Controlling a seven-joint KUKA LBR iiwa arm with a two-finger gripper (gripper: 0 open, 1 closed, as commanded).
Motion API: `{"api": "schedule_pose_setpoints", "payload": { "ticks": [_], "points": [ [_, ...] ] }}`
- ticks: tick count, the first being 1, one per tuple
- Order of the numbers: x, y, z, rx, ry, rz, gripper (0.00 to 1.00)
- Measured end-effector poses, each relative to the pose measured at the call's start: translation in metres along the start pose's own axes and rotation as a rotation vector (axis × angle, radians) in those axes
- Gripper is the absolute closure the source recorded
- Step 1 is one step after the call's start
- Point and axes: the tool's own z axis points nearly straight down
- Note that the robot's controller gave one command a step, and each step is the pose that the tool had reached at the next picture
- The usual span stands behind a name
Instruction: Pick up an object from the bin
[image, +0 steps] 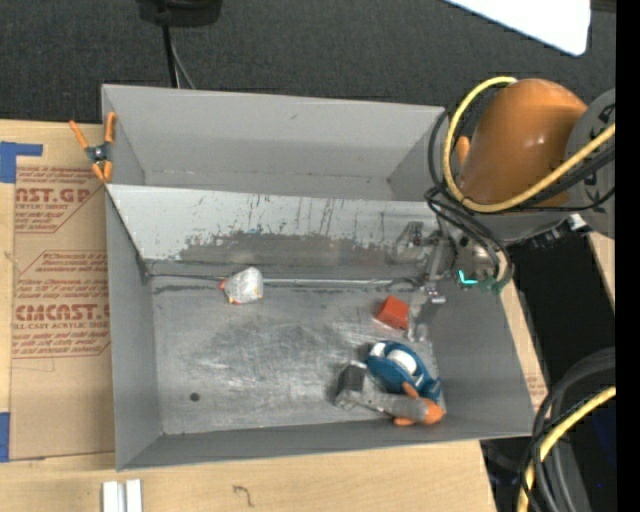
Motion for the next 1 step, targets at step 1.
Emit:
{"api": "schedule_pose_setpoints", "payload": {
  "ticks": [1],
  "points": [
    [-0.0014, 0.0001, -0.0047, 0.001, -0.008, -0.001, 0.0]
  ]
}}
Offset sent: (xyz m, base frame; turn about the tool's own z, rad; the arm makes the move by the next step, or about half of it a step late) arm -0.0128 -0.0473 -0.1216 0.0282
